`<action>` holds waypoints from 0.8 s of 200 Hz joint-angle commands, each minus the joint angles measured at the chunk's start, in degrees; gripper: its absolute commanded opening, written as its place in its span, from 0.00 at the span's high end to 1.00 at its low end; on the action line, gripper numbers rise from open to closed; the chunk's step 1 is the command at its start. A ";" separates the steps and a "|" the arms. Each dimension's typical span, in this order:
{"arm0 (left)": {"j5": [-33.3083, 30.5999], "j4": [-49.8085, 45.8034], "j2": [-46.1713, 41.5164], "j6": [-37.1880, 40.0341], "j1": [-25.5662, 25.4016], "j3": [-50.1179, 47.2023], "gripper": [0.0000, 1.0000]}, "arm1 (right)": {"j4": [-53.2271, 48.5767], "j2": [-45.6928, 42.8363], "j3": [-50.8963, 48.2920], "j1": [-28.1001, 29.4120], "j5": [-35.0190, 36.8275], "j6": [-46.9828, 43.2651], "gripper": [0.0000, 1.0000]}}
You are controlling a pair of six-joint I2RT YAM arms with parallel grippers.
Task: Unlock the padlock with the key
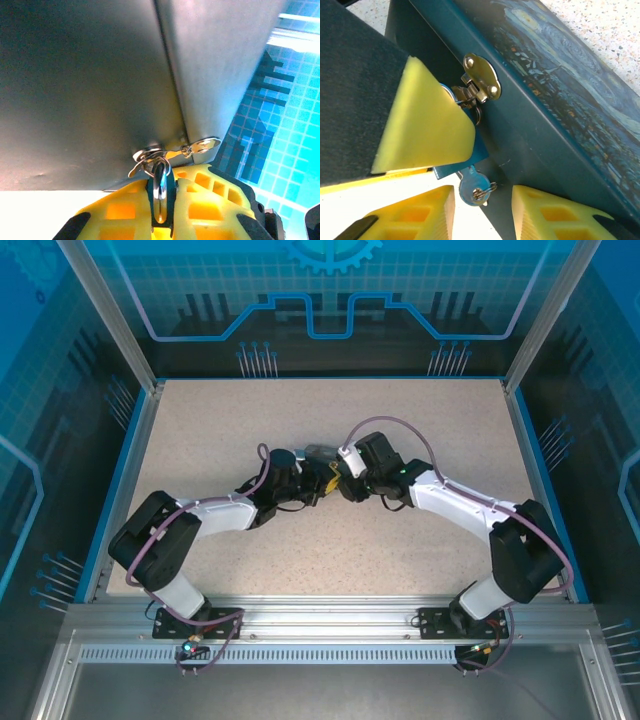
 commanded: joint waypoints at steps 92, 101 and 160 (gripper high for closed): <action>1.03 4.20 1.68 2.16 0.31 -2.08 1.00 | 0.65 -0.27 0.02 -1.09 -11.76 6.41 0.89; 0.96 4.60 1.86 1.98 0.31 -2.31 1.00 | 0.53 -1.49 -0.76 -1.34 -11.15 6.40 0.82; 1.65 3.55 1.91 1.48 0.30 -0.90 1.00 | -0.64 -7.47 -3.59 -2.61 -7.70 4.17 0.50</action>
